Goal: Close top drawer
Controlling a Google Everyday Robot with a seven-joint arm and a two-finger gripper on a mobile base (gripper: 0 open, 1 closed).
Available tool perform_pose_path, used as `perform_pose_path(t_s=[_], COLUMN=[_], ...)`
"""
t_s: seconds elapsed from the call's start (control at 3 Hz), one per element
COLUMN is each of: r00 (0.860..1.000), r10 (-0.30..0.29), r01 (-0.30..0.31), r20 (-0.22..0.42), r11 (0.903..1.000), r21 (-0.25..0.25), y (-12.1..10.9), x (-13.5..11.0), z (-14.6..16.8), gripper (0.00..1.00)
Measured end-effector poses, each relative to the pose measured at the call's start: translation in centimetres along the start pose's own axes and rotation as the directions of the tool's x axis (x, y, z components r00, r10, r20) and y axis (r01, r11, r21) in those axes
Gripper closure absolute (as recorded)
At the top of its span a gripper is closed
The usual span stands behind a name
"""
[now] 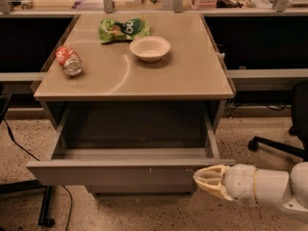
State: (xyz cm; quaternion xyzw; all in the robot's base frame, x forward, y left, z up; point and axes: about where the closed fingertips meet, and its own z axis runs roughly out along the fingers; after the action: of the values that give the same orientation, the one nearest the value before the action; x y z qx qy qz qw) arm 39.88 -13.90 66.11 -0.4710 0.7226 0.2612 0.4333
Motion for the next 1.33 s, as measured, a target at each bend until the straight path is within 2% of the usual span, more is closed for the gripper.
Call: perform_pose_path(t_s=[0.33, 0.67, 1.0, 1.33], r00=[1.0, 1.0, 0.997, 0.997], r10=[-0.014, 0.003, 0.032, 0.037], r01=[0.013, 0.0, -0.018, -0.022], r20=[0.008, -0.02, -0.067, -0.071], r11=[0.9955, 0.9862, 0.9804, 0.9796], r21=[0.094, 0.165, 0.196, 0.2], y=[-3.1, -5.2, -6.6, -6.8], x=[-0.3, 0.7, 1.9, 2.0], z=[0.5, 1.1, 1.5, 1.6], gripper=[1.0, 1.0, 1.0, 1.0])
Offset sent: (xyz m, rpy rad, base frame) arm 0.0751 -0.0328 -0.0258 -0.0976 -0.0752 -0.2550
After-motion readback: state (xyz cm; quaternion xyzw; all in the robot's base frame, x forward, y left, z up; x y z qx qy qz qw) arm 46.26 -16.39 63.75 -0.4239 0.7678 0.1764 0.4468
